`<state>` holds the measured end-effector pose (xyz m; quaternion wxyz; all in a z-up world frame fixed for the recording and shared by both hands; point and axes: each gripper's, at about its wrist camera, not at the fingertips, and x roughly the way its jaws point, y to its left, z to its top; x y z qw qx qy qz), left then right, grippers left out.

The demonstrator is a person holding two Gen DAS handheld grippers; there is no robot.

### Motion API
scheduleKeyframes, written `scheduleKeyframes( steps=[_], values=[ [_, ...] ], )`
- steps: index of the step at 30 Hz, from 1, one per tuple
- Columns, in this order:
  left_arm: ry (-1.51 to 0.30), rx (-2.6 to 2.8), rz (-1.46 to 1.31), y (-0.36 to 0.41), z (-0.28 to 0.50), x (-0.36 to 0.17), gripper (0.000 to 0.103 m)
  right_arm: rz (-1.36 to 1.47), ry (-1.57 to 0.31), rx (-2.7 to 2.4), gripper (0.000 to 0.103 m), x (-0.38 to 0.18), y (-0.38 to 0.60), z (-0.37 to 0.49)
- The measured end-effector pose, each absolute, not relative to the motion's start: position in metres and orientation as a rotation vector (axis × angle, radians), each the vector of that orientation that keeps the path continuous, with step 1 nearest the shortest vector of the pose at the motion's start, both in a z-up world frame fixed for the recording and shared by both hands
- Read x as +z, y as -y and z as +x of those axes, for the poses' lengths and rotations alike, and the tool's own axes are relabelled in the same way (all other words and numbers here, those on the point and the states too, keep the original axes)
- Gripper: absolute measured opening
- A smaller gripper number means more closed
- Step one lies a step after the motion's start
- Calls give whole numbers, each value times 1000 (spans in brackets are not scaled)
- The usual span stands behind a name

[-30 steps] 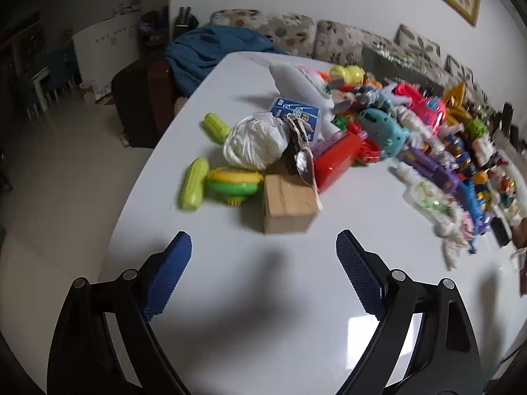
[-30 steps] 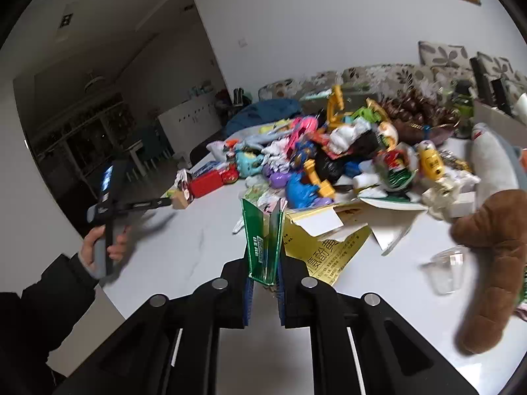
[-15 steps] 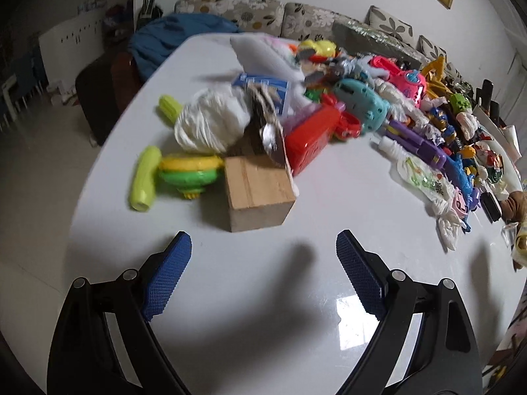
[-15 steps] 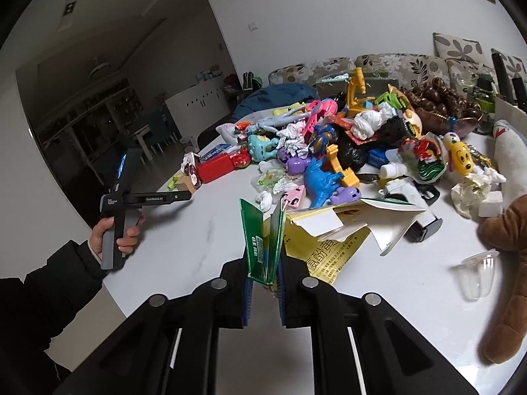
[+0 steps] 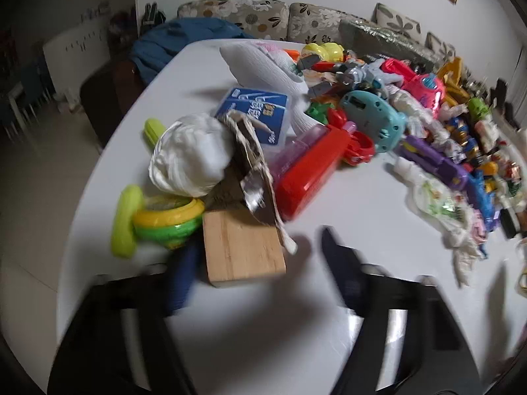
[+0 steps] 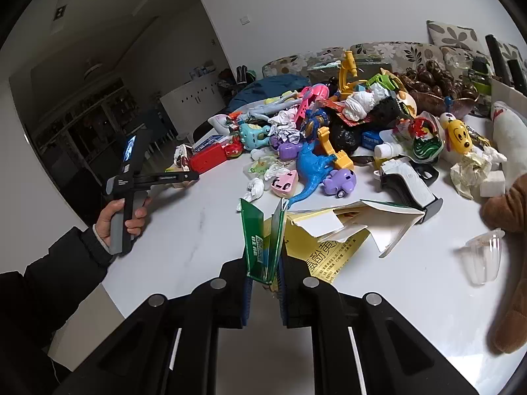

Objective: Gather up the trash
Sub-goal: 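Grasp the green-and-yellow paper packaging with the right tool while the left tool grasps the small cardboard box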

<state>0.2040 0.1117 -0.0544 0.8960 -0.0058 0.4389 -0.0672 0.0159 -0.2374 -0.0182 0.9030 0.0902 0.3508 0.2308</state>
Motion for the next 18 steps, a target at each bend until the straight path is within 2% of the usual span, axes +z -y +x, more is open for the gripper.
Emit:
scheduleKeyframes(
  steps=[3, 7, 18],
  values=[
    [-909, -144, -26, -113, 200, -53, 36, 188, -716, 474, 13, -16, 237, 11],
    [-885, -195, -71, -111, 161, -44, 36, 178, -696, 472, 13, -6, 239, -2],
    [-699, -365, -9, -64, -27, 22, 36, 115, -692, 552, 13, 5, 213, -60]
  ],
)
